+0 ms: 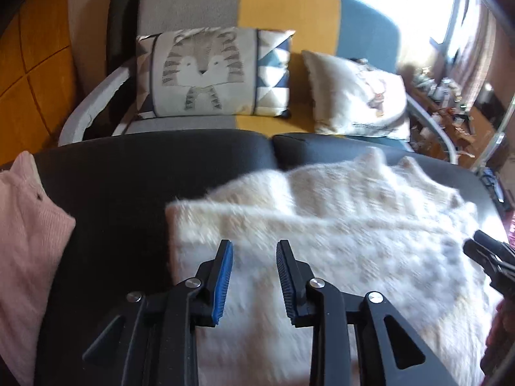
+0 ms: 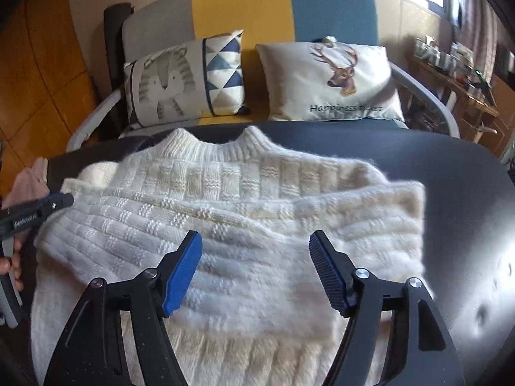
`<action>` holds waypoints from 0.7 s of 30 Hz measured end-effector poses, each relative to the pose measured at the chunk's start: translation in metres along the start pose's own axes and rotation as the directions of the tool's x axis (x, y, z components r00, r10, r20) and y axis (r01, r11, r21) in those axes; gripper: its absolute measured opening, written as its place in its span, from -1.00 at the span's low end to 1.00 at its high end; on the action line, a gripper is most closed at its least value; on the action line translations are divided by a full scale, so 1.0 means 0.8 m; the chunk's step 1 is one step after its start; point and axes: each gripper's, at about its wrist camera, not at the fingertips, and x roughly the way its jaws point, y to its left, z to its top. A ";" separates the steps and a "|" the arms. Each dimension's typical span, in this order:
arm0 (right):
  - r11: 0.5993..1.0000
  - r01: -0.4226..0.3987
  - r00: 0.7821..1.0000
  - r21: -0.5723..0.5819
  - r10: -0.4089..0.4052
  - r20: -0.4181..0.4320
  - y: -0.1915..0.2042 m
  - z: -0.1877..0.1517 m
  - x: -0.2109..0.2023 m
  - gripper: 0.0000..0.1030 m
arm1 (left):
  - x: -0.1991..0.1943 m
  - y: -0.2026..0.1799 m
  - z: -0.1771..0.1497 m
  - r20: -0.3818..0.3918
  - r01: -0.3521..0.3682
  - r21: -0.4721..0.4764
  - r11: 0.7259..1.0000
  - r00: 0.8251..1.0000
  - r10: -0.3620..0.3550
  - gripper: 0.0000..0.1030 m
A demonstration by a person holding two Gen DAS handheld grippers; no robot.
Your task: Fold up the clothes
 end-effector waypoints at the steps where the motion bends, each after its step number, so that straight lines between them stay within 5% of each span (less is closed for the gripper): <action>1: 1.000 -0.016 1.000 0.010 0.016 -0.010 -0.002 -0.006 -0.003 0.41 | -0.005 -0.004 -0.007 0.000 0.001 0.012 1.000 1.000 -0.001 -0.44; 5: 0.999 0.013 0.996 -0.044 -0.016 -0.083 0.007 -0.034 0.017 0.43 | 0.004 -0.014 -0.033 -0.024 -0.020 0.064 0.998 0.999 0.022 -0.44; 21: 0.997 0.050 0.998 -0.064 -0.052 -0.042 0.020 -0.028 0.045 0.69 | 0.025 -0.009 -0.016 0.022 -0.055 0.107 0.993 0.998 0.053 -0.36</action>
